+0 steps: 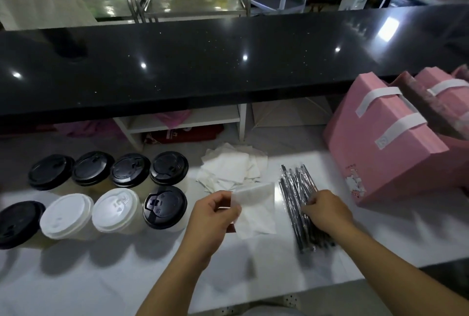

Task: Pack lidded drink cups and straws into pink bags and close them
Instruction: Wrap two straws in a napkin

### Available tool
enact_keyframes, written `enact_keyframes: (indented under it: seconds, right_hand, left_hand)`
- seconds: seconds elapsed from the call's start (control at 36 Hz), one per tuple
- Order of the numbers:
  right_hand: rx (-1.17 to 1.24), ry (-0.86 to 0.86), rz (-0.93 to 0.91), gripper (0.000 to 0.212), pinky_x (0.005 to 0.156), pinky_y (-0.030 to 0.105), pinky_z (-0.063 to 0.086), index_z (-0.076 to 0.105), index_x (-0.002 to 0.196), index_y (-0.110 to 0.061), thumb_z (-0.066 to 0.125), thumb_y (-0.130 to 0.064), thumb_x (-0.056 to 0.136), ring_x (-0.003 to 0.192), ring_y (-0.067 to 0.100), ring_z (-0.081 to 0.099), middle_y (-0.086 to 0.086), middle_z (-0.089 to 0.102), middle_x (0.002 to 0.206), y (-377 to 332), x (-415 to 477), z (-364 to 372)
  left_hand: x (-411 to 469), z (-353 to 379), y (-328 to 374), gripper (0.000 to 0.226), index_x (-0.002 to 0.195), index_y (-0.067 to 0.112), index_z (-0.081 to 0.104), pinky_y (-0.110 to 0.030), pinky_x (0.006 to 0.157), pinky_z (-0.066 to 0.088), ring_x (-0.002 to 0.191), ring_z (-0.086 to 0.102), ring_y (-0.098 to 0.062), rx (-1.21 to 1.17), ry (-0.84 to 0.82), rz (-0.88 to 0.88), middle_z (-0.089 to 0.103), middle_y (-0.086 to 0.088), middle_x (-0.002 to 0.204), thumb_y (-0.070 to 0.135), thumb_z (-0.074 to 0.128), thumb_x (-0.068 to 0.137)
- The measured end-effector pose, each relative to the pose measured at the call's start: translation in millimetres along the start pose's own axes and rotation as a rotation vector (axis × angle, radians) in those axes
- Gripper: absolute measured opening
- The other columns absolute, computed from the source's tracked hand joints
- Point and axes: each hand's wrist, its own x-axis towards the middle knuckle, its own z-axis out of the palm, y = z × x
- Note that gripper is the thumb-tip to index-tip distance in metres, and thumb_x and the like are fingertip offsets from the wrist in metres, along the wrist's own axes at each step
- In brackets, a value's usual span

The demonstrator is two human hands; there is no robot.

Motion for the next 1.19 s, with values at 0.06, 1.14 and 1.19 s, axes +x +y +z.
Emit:
enact_keyframes:
  seconds: [0.06,1.14,1.19]
  right_hand:
    - [-0.031,0.039,0.021,0.014,0.075,0.029,0.051,0.068,0.081,-0.019,0.07,-0.033,0.081,0.085,0.026,0.066,0.0,0.07,0.085,-4.4,-2.2,3.6]
    - [0.796,-0.388,-0.356,0.022,0.075,0.008,0.05,0.08,0.082,-0.011,0.084,-0.02,0.062,0.095,0.001,0.069,-0.003,0.076,0.107,-26.4,-32.2,-80.9]
    - [0.709,-0.399,-0.416,0.013,0.078,0.001,0.043,0.08,0.08,-0.015,0.085,-0.015,0.068,0.104,-0.017,0.059,-0.013,0.068,0.117,-35.5,-35.4,-85.4]
  left_hand:
    - [-0.2,-1.9,1.7,0.026,0.082,0.023,0.077,-0.018,0.058,0.052,0.064,0.064,-0.006,-0.005,-0.013,-0.001,0.072,0.001,0.076,0.0,0.067,0.089]
    - [21.1,16.7,32.0,0.024,0.093,0.023,0.081,-0.033,0.065,0.061,0.08,0.073,-0.017,-0.029,-0.086,-0.001,0.078,-0.003,0.092,0.004,0.068,0.091]
    - [21.8,20.4,36.7,0.022,0.095,0.02,0.081,-0.029,0.062,0.059,0.08,0.074,-0.016,-0.056,-0.113,-0.002,0.078,-0.003,0.093,0.003,0.067,0.092]
